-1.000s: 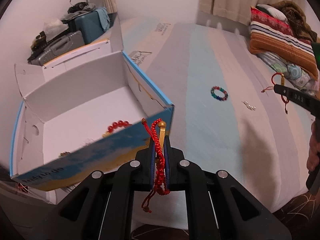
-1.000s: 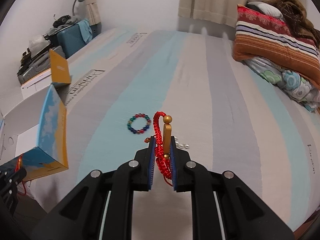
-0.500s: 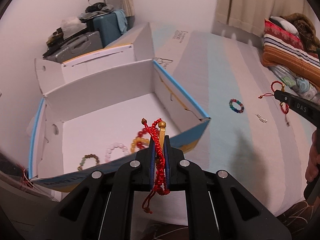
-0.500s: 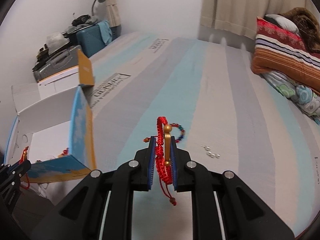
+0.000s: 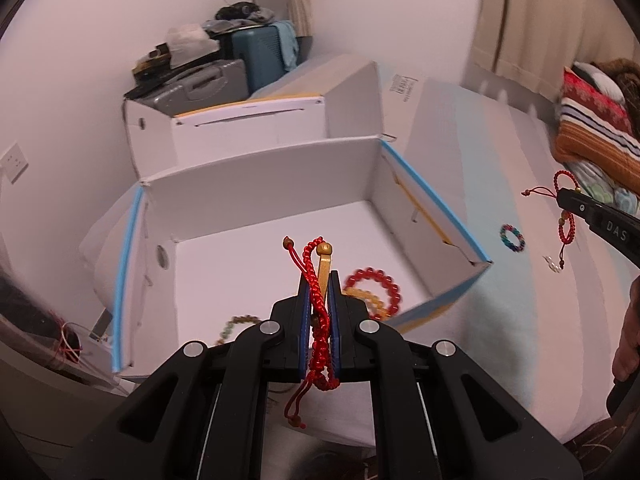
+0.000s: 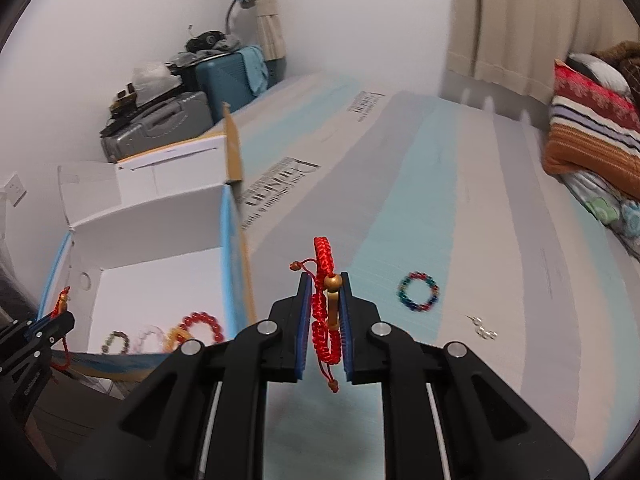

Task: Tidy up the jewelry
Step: 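Lower the red string bracelet into the box with the left tool while the right tool releases its cord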

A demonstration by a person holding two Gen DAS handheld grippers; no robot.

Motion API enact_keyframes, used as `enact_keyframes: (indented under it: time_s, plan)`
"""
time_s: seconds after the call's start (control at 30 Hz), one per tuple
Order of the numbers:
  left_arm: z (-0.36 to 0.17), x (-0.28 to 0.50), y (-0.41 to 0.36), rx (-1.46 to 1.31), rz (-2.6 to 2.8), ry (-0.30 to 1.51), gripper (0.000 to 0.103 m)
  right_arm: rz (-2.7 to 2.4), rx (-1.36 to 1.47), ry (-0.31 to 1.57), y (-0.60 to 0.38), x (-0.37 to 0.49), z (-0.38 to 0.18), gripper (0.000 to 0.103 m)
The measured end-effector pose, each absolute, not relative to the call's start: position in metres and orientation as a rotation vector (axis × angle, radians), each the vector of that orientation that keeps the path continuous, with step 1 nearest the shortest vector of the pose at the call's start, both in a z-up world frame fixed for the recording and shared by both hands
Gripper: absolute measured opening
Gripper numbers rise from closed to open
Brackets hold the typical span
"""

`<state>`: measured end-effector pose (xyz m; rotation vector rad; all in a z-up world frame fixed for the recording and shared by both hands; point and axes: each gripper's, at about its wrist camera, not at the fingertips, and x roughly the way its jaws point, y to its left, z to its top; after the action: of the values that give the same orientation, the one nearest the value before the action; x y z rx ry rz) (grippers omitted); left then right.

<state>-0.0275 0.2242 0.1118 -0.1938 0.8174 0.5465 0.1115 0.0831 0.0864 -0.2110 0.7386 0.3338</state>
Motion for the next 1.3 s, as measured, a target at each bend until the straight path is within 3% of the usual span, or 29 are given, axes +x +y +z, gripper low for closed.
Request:
enact_keyframes:
  time_s: [0.57,1.3]
  plan:
    - [0.117,-0.058,0.293,-0.258,0.64,0.805,0.007,0.53,-0.242,0.72,0.179,0.092,0.094,0.012]
    - [0.065,-0.041,0.341,-0.32,0.657,0.895,0.007,0.547,-0.279,0.872,0.222,0.111,0.016,0.012]
